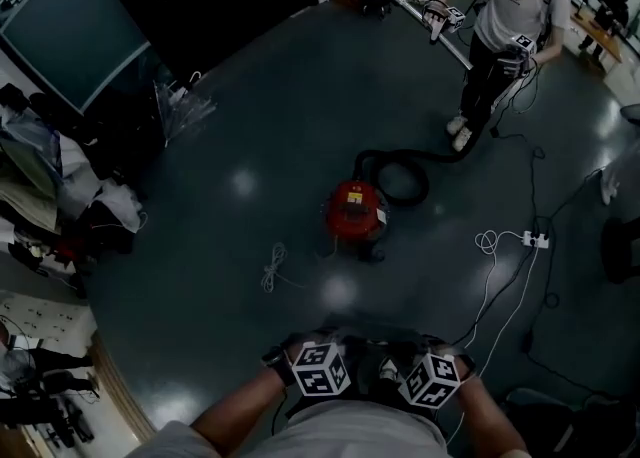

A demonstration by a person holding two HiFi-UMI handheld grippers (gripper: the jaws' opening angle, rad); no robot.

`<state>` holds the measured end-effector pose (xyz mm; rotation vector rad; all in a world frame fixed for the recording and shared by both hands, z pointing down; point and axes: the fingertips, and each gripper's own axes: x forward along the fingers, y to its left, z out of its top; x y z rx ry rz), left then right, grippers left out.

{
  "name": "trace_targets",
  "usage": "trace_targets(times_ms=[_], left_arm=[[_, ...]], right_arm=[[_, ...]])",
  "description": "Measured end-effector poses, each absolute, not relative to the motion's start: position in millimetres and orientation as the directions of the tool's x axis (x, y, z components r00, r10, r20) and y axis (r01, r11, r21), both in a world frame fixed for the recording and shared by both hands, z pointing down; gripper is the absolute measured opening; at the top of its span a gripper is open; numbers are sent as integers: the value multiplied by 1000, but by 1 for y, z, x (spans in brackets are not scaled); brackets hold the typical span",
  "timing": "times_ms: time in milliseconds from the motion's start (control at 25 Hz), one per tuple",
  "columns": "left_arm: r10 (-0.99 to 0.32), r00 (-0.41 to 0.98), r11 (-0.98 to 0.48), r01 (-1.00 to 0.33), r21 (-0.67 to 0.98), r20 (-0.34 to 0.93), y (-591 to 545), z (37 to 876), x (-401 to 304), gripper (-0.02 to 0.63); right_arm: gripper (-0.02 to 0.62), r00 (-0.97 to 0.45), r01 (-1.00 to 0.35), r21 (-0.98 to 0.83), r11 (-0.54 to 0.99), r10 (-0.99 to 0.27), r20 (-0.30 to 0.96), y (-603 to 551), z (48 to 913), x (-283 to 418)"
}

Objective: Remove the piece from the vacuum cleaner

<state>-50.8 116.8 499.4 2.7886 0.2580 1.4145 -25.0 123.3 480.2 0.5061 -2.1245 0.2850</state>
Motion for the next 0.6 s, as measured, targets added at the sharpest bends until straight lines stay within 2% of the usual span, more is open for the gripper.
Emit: trace_targets(times_ms=[280, 600], left_arm=[[91, 594, -994, 99, 39, 799, 178, 466, -20, 38], [53, 588, -996, 90, 0, 807, 209, 434, -4, 38]], right_arm=[[43, -529, -367, 32, 930, -237, 815, 184, 447, 6], [43, -538, -344, 81, 935, -267, 800, 215, 416, 23]])
